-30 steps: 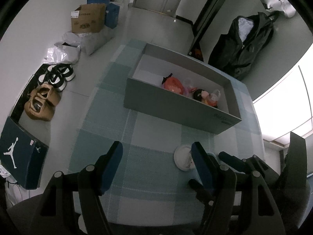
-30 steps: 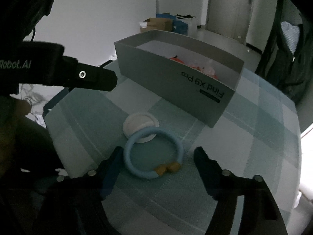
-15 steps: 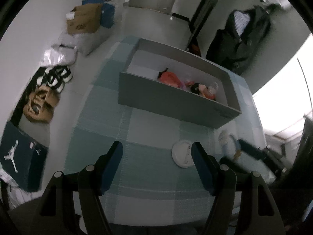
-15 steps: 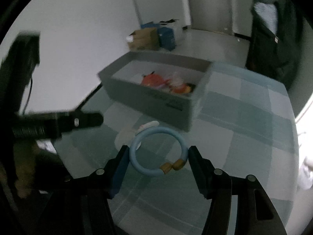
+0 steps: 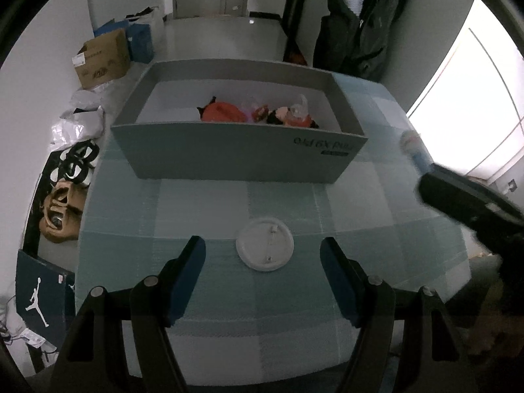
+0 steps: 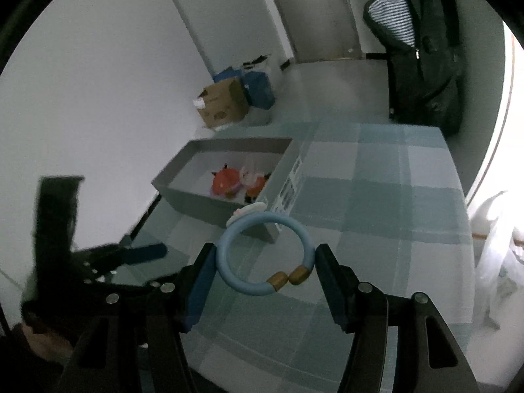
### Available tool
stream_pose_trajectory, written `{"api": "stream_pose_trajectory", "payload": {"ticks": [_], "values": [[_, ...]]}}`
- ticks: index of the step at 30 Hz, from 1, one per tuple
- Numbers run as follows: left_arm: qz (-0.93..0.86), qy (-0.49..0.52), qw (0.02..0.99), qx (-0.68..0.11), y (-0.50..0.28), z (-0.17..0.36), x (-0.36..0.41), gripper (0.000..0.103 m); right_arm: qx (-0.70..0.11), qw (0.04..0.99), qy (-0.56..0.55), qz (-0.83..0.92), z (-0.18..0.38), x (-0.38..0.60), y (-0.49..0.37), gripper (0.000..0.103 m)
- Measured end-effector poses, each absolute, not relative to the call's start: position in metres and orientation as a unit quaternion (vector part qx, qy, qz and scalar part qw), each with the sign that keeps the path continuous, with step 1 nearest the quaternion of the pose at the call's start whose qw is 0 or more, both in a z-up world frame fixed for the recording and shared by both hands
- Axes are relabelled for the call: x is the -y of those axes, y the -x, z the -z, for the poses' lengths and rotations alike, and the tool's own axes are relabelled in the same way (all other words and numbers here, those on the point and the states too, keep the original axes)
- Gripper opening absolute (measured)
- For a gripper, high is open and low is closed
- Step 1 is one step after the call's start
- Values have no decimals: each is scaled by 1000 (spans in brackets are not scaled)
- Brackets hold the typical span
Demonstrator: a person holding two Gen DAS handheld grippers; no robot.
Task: Organize jewelry
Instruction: 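Grasp the white round disc with the left tool while the right tool holds the ring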
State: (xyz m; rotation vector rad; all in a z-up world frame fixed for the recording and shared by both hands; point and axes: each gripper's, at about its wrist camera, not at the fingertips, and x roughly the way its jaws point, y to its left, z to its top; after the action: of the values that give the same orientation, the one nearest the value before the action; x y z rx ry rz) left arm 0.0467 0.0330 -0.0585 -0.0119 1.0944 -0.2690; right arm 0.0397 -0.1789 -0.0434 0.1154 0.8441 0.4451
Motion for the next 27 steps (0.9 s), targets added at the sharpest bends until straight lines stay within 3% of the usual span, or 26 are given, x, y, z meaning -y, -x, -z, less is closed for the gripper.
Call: {"api": "stream_pose_trajectory", "payload": {"ticks": [16, 17, 18, 20, 27], "values": [[124, -30, 832, -541, -52, 72, -18, 68, -383, 890, -103, -224, 17, 214, -35, 61], [124, -32, 832, -541, -52, 72, -17, 64, -382, 890, -104, -224, 16, 215, -34, 61], [124, -36, 832, -539, -52, 72, -16, 52, -381, 890, -106, -225, 14, 216, -34, 61], [124, -46, 834, -536, -53, 70, -13, 37, -379, 891, -110, -226, 13, 219, -33, 61], [139, -45, 831, -537, -51, 68, -8, 37, -376, 890, -116, -230, 12, 222, -34, 61]]}}
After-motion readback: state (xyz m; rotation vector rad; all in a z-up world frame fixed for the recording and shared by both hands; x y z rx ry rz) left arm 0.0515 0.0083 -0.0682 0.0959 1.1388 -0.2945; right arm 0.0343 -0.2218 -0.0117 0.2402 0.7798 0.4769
